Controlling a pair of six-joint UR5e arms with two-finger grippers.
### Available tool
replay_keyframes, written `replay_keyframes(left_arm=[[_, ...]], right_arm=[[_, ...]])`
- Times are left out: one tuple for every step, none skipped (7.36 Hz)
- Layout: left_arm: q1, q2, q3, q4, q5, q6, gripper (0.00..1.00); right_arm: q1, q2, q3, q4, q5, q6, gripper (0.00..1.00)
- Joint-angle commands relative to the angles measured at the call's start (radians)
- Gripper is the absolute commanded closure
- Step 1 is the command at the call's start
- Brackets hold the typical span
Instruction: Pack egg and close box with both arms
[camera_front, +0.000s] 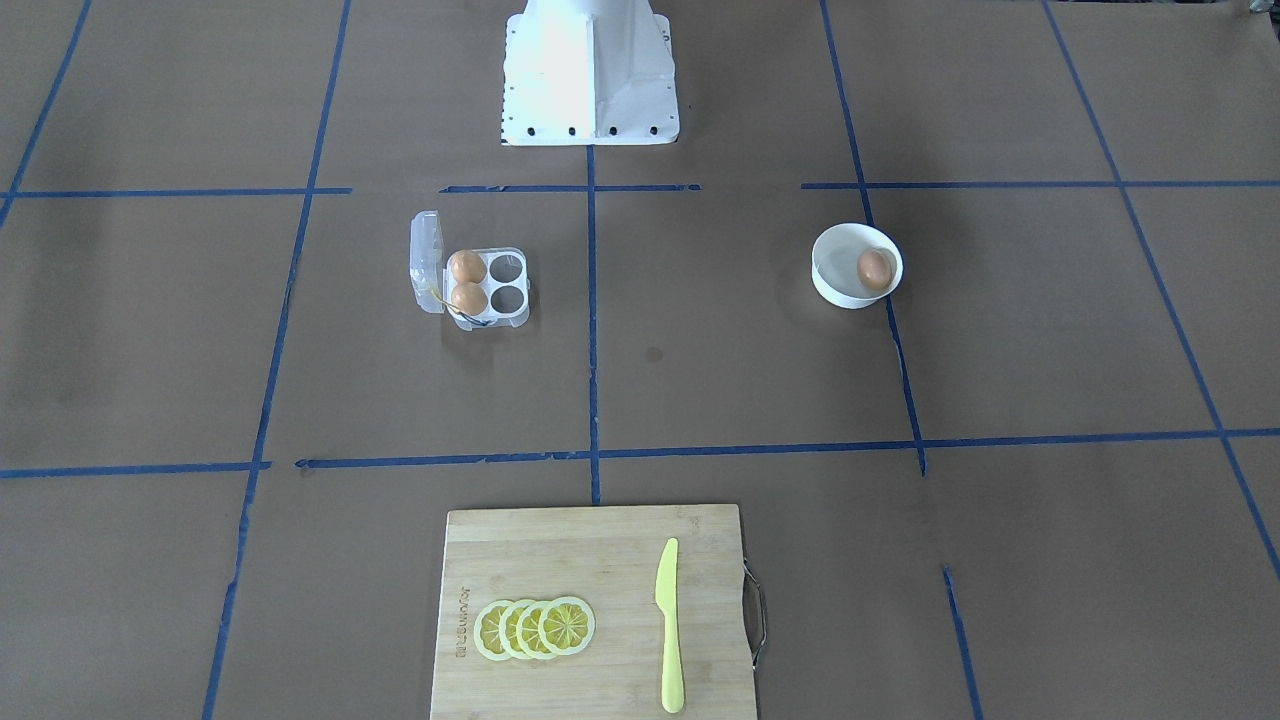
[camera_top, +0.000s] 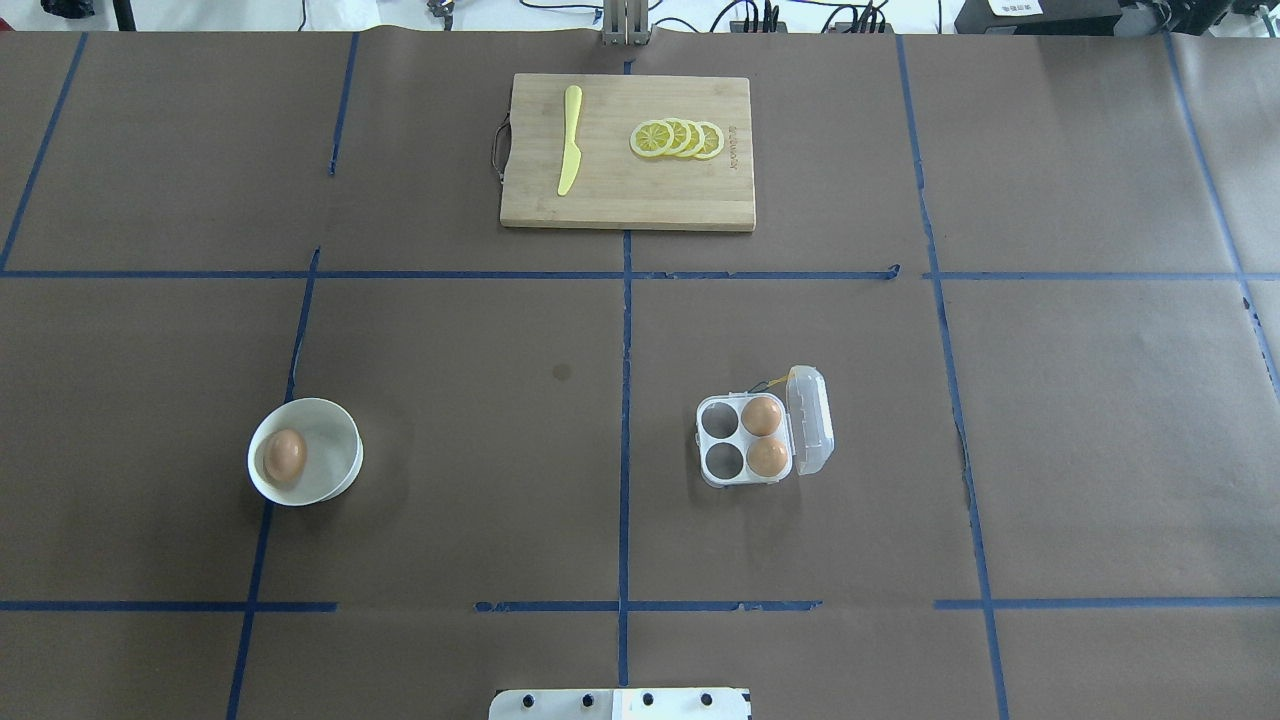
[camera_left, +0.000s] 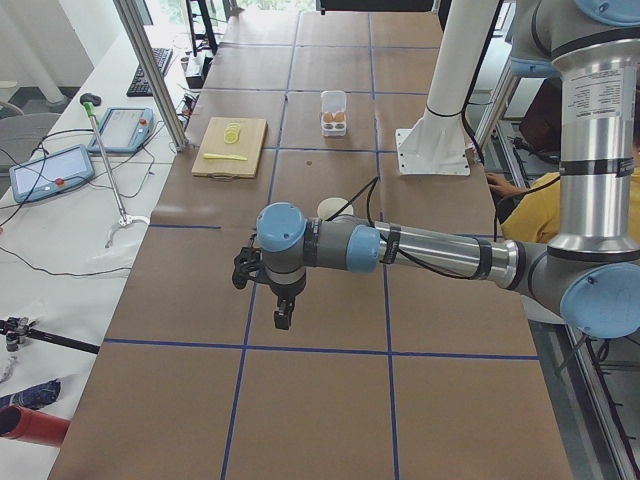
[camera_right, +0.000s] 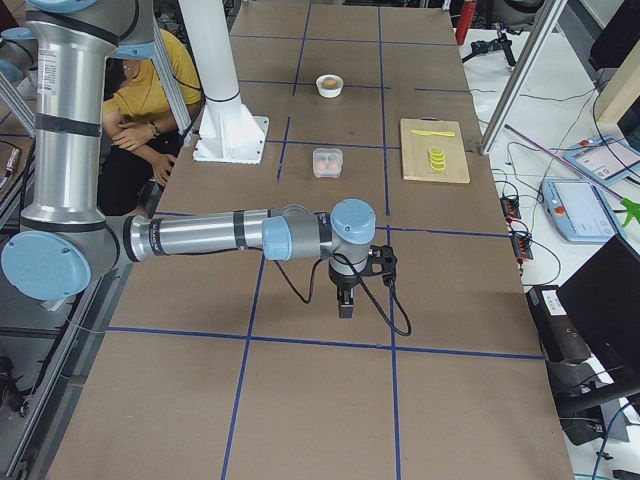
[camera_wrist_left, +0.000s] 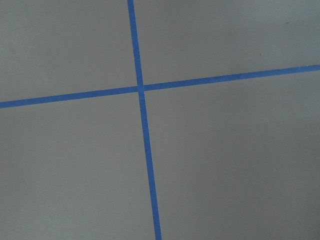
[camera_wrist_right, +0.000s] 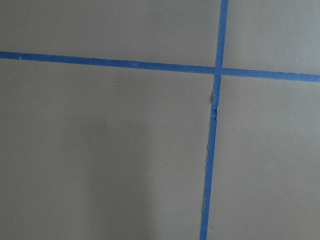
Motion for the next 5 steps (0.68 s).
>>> replay_keyframes(left_arm=[[-0.002,0.0,-0.01,0.002,-0.003,0.002,0.0],[0.0,0.005,-0.015,0.003,0.0,-0.003,0.0],[0.0,0.008,-0.021,0.0,0.0,-0.003,0.0],[0.0,0.008,-0.015,0.0,0.001,-0.003,0.0],[0.003,0.008,-0.012,0.0,0.001,-0.003,0.0]], right_arm=[[0.0,0.0,0.003,0.002,0.002,0.001,0.0],[0.0,0.0,0.003,0.002,0.002,0.001,0.0],[0.0,0.0,0.006,0.002,0.002,0.001,0.0],[0.0,0.0,0.007,0.002,0.002,0.001,0.0],[0.0,0.0,0.007,0.003,0.002,0.003,0.0]])
